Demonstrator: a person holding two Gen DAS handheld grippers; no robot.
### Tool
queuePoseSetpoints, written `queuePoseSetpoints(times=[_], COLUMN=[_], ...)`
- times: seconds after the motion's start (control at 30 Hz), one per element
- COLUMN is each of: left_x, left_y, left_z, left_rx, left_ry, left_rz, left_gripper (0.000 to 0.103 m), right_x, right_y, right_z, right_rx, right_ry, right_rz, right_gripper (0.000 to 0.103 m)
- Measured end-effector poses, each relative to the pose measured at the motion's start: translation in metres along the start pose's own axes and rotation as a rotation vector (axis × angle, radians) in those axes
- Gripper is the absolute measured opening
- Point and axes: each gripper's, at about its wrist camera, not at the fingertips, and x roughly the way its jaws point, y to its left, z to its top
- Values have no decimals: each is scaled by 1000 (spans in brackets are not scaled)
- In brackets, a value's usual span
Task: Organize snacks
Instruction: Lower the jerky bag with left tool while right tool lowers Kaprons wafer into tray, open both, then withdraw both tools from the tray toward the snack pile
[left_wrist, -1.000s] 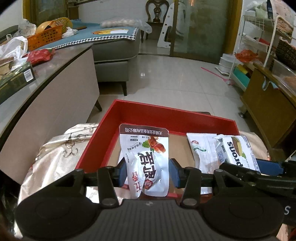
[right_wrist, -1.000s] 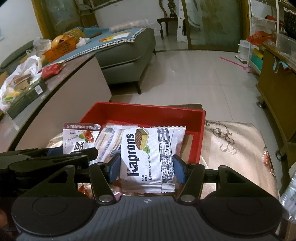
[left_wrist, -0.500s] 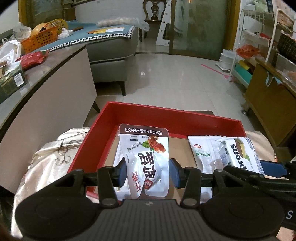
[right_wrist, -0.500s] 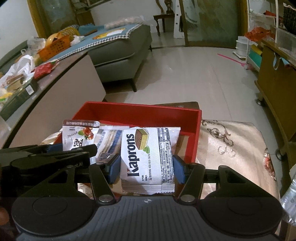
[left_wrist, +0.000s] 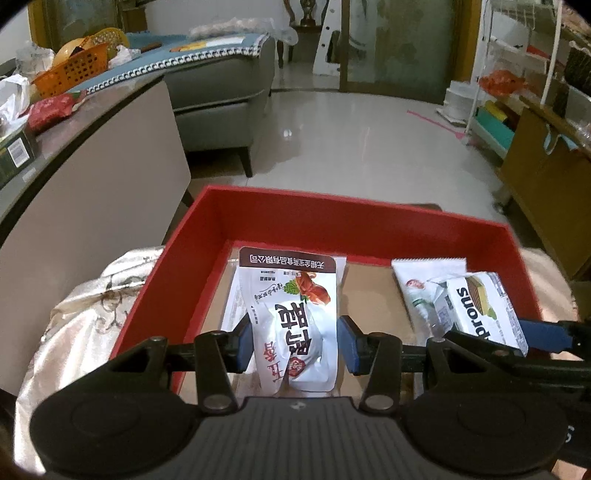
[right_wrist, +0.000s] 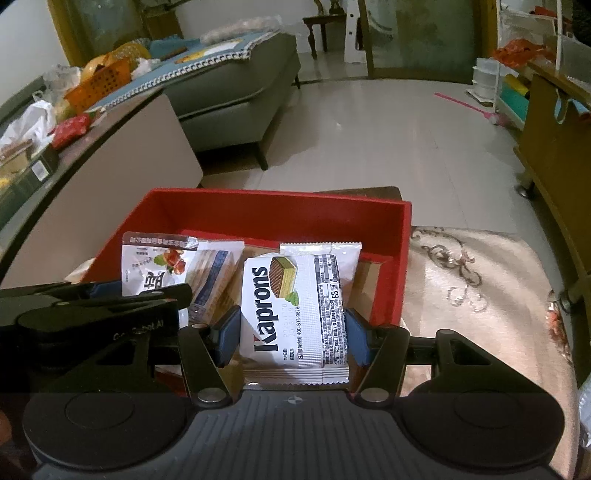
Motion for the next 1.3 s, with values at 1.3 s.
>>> queuePoseSetpoints(times=[1.3], left_x=[-62], left_y=[14], left_z=[-10], left_rx=[-44], left_ry=[-5], left_rz=[-12], left_gripper=[53], right_x=[-50], right_y=[26], right_z=[-1], right_rx=[-92], right_ry=[-43], right_rz=[-87], right_gripper=[76])
